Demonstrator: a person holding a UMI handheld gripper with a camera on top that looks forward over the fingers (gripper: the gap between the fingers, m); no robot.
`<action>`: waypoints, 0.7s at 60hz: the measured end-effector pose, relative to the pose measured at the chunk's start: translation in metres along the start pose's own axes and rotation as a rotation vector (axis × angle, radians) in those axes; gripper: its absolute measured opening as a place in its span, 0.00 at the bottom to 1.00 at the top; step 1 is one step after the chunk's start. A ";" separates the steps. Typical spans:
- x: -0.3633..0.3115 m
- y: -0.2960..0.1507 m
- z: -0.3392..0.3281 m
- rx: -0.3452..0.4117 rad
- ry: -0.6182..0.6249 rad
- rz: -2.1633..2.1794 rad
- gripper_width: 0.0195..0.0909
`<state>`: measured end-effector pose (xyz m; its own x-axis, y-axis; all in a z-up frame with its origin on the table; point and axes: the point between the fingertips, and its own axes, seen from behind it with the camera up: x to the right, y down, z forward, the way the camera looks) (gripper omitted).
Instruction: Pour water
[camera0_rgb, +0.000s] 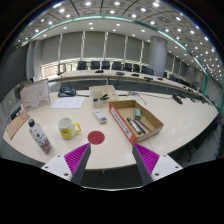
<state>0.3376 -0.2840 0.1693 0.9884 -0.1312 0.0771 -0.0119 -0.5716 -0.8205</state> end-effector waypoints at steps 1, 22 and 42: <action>-0.003 0.000 0.000 0.002 -0.007 0.000 0.93; -0.130 0.017 0.006 0.030 -0.167 -0.074 0.94; -0.286 0.039 0.028 0.109 -0.272 -0.113 0.93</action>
<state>0.0585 -0.2455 0.0995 0.9870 0.1580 0.0287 0.1020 -0.4781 -0.8723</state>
